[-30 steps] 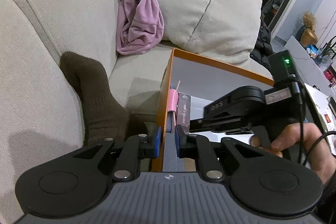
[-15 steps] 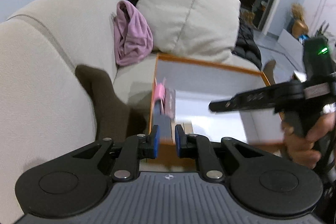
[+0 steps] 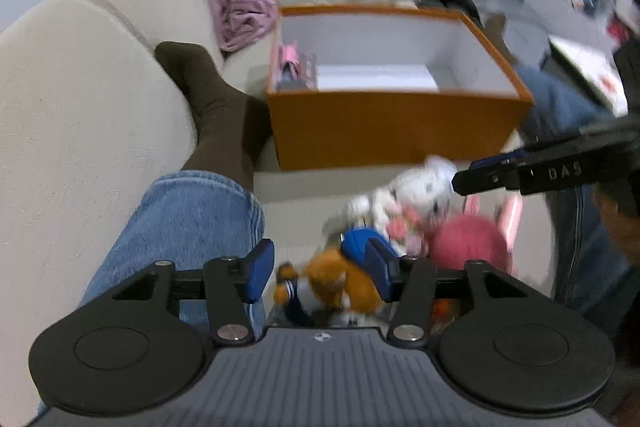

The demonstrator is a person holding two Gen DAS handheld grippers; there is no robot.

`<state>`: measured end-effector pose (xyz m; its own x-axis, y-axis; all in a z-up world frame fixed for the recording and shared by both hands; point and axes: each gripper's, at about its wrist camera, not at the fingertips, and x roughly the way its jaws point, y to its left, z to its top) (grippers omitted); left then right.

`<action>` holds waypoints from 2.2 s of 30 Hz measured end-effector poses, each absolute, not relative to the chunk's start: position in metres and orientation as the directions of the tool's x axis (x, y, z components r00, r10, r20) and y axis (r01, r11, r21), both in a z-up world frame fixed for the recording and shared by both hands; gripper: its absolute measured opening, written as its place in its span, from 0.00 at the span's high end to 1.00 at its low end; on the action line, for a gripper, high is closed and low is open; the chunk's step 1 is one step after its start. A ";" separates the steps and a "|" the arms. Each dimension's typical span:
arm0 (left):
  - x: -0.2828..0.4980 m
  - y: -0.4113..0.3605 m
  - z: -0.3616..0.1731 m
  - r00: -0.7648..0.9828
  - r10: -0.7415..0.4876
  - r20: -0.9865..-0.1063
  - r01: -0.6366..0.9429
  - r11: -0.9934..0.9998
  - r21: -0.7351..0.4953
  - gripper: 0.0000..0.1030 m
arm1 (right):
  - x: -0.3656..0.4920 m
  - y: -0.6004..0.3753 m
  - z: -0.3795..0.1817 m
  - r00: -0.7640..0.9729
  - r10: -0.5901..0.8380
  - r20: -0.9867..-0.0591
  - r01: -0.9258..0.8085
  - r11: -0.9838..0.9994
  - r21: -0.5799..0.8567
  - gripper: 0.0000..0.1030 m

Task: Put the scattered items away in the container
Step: 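Grasp the capped plush bear with the left gripper while the right grasps the knitted bunny, then lift both plush toys into the orange box and open both grippers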

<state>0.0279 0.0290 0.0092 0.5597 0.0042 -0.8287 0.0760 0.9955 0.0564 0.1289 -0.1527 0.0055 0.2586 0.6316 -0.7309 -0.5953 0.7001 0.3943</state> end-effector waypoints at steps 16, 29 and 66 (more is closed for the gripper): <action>0.032 -0.019 -0.063 0.445 0.155 -0.882 0.409 0.841 0.354 0.32 | 0.130 -0.153 -0.033 0.156 0.621 -0.768 -0.410 0.748 0.521 0.50; 0.066 0.043 -0.052 0.435 -0.003 -0.901 0.060 0.998 0.026 0.41 | 0.159 -0.125 -0.041 0.165 0.620 -0.767 -0.330 0.768 0.549 0.47; 0.095 0.049 0.065 0.689 -0.136 -0.712 -0.004 0.982 -0.191 0.43 | 0.189 -0.143 0.090 0.283 0.736 -0.614 -0.534 0.653 0.537 0.65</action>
<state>0.0953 0.0486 0.0655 0.6894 -0.1357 -0.7115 -0.0038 0.9816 -0.1910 0.1889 -0.1430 0.0897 0.2832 0.7364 -0.6145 -0.5340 0.6533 0.5367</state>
